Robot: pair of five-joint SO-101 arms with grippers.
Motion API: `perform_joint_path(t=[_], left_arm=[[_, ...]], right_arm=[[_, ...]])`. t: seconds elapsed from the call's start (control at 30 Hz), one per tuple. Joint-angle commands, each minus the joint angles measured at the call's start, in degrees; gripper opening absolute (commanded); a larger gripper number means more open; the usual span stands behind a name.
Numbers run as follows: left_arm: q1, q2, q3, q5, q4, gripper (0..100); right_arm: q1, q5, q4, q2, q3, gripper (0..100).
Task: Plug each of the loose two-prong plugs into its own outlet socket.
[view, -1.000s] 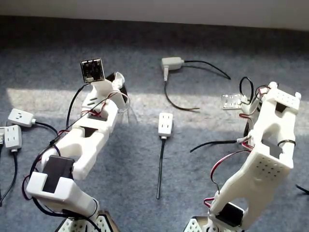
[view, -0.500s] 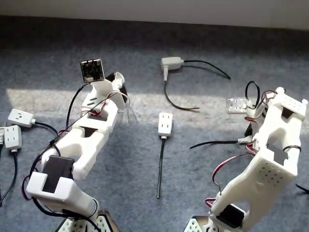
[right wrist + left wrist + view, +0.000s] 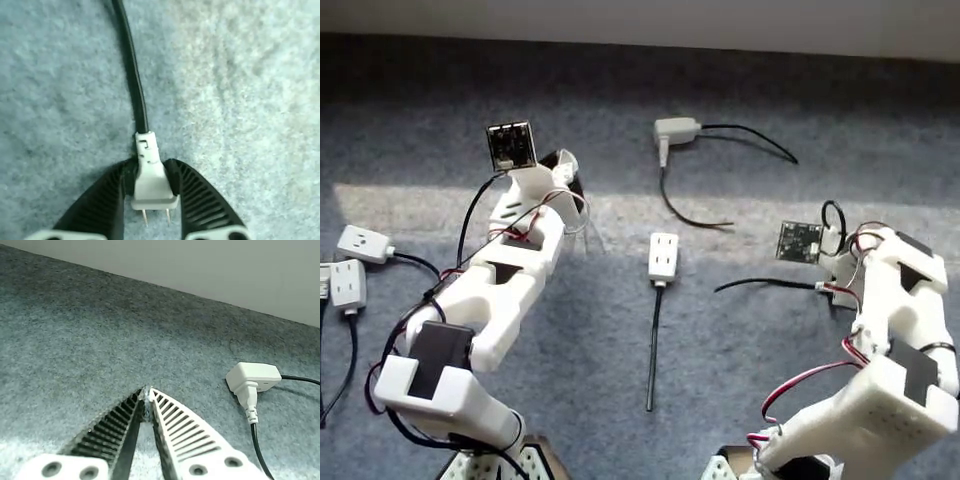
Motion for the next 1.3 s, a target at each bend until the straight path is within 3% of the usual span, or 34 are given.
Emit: perform_joint_path(t=[0.0,0.23,0.37,0.5,0.7,0.87,1.17,1.27], left_arm=[[0.5,-0.2,-1.7,0.1,0.2,1],[0.6,-0.2,-1.7,0.1,0.2,1],[0.6,-0.2,-1.7,0.1,0.2,1],[0.6,-0.2,-1.7,0.1,0.2,1],[0.6,-0.2,-1.7,0.1,0.2,1],[0.6,-0.2,-1.7,0.1,0.2,1],[2.7,-0.2,-1.7,0.1,0.2,1],[2.7,-0.2,-1.7,0.1,0.2,1]], right_arm=[[2.4,-3.6,-6.3,0.6,0.1,0.8],[-3.0,-32.4,-6.3,-4.7,-4.7,0.8],[-5.4,-43.3,-6.3,-11.2,-5.0,0.8],[-6.9,-48.3,-5.0,-19.6,-4.6,0.8],[-8.6,-49.1,11.6,-32.3,-5.1,0.8],[-10.4,-51.1,19.6,-40.2,-4.6,0.8],[-18.7,-89.1,20.1,-44.9,-5.1,0.8],[-20.0,-102.5,14.8,-44.8,-4.4,0.8]])
